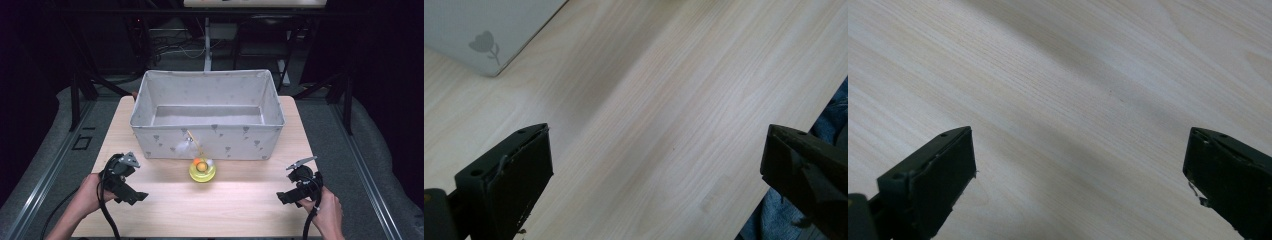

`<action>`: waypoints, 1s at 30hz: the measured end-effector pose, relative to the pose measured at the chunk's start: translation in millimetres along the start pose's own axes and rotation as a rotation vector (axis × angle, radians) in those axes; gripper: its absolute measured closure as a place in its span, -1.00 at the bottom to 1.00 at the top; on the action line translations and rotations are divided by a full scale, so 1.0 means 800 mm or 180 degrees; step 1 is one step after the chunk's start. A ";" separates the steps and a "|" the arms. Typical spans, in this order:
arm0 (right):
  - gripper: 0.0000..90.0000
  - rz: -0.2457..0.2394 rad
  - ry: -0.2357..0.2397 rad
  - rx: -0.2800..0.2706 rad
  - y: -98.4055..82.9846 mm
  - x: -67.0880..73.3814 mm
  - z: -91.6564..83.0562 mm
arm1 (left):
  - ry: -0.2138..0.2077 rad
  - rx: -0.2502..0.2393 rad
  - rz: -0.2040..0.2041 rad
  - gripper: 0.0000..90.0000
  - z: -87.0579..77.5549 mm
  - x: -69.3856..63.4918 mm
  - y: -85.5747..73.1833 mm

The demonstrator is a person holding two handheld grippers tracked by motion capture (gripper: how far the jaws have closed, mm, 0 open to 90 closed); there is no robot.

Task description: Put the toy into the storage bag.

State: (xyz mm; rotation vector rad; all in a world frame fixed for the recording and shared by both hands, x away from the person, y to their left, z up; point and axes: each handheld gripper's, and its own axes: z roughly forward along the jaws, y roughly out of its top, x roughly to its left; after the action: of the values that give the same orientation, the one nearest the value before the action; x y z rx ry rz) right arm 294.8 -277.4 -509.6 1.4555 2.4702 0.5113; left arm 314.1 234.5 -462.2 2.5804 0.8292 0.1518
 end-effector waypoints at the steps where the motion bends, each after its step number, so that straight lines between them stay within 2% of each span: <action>1: -0.99 0.0002 0.0000 0.0000 0.000 0.000 0.000 | -0.0003 0.0001 0.0028 -0.99 -0.002 0.000 0.003; 5: -0.99 0.0005 0.0000 0.0003 0.000 0.000 0.001 | 0.0000 0.0070 0.0169 -0.99 -0.009 -0.002 0.020; 7: -0.99 0.0004 0.0000 0.0003 0.000 0.000 0.001 | -0.0003 0.0076 0.0188 -0.99 -0.010 -0.003 0.023; 9: -0.98 0.0000 0.0006 0.0004 0.000 0.000 0.000 | -0.0001 0.0135 0.0304 -0.99 -0.013 -0.003 0.034; 11: -0.98 -0.0003 0.0008 0.0004 0.000 0.000 0.000 | 0.0000 0.0142 0.0320 -0.99 -0.015 -0.003 0.038; 12: -0.98 -0.0002 0.0008 0.0007 0.000 -0.001 0.001 | -0.0017 0.0154 0.0378 -0.99 -0.018 -0.004 0.046; 14: -0.98 -0.0004 0.0013 0.0012 0.000 -0.001 0.001 | -0.0013 0.0168 0.0395 -0.99 -0.019 -0.004 0.048; 17: -0.97 -0.0021 0.0001 0.0023 0.000 0.000 0.001 | -0.0024 0.0200 0.0483 -0.99 -0.025 -0.005 0.063; 30: -0.97 -0.0018 0.0005 0.0017 0.000 0.000 0.001 | -0.0048 0.0146 0.0595 -0.99 -0.042 -0.002 0.093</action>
State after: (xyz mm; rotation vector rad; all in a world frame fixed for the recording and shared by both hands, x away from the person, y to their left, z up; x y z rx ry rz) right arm 295.2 -277.0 -510.3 1.4501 2.4780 0.5053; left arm 344.8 191.4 -399.7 2.6966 0.5915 0.1699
